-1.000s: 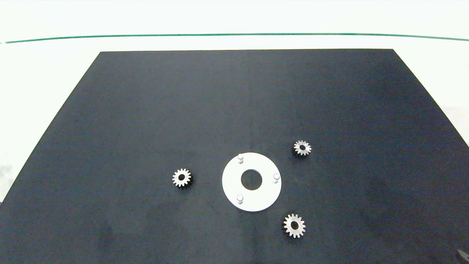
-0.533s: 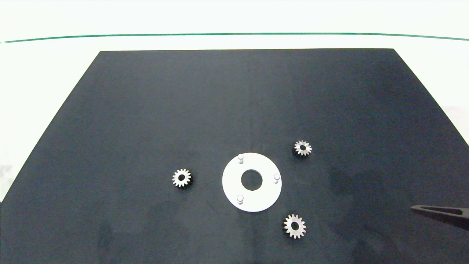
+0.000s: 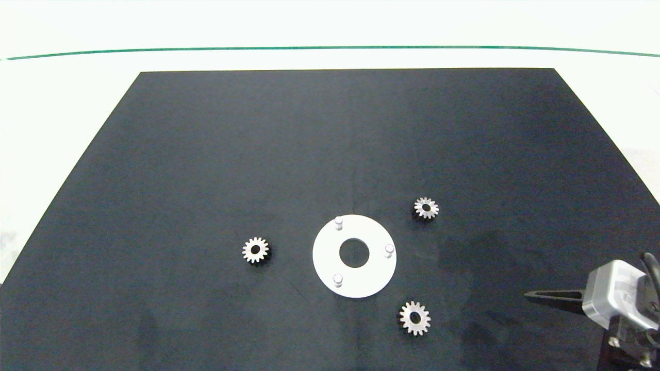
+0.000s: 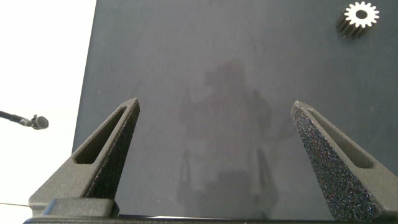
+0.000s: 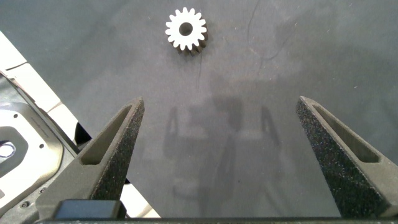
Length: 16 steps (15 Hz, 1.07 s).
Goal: Install three planetary gears onto the carrier pins
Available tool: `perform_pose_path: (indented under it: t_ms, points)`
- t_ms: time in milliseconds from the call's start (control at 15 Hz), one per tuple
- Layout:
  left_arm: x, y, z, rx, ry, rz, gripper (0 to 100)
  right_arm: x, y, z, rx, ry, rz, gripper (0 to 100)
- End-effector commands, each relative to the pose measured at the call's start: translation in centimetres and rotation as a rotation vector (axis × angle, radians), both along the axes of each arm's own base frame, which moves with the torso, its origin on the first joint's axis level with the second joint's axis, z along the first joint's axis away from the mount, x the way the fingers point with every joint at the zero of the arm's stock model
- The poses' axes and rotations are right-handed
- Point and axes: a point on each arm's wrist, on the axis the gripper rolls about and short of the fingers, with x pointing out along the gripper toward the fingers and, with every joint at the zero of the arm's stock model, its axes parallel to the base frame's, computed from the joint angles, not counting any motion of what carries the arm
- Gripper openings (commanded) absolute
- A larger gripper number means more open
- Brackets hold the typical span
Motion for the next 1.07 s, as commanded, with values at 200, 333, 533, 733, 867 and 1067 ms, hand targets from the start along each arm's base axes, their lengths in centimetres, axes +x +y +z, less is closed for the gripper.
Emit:
perform_pose_path:
  t_ms: [200,333,533,733,867,1067]
  points:
    - [-0.3,0.0,-0.1,0.001,-0.018,0.000,100,2.8,2.6,-1.5,-0.036,0.092,-0.028,100]
    - [-0.3,0.0,0.0,0.001,-0.020,0.000,100,3.9,3.6,-2.0,-0.040,0.095,-0.029,100]
    - [-0.3,0.0,0.0,0.001,-0.020,0.000,100,4.3,4.5,-2.5,-0.051,0.106,-0.012,100]
    - [-0.3,0.0,0.1,0.000,-0.024,0.000,100,4.1,5.4,-3.0,-0.071,0.124,0.024,100]
    - [-0.4,0.0,0.2,0.000,-0.032,0.002,100,4.5,6.0,-3.2,-0.079,0.131,0.033,100]
    - [-0.4,0.0,0.4,0.000,-0.037,0.000,100,5.4,6.9,-3.8,-0.100,0.152,0.033,95]
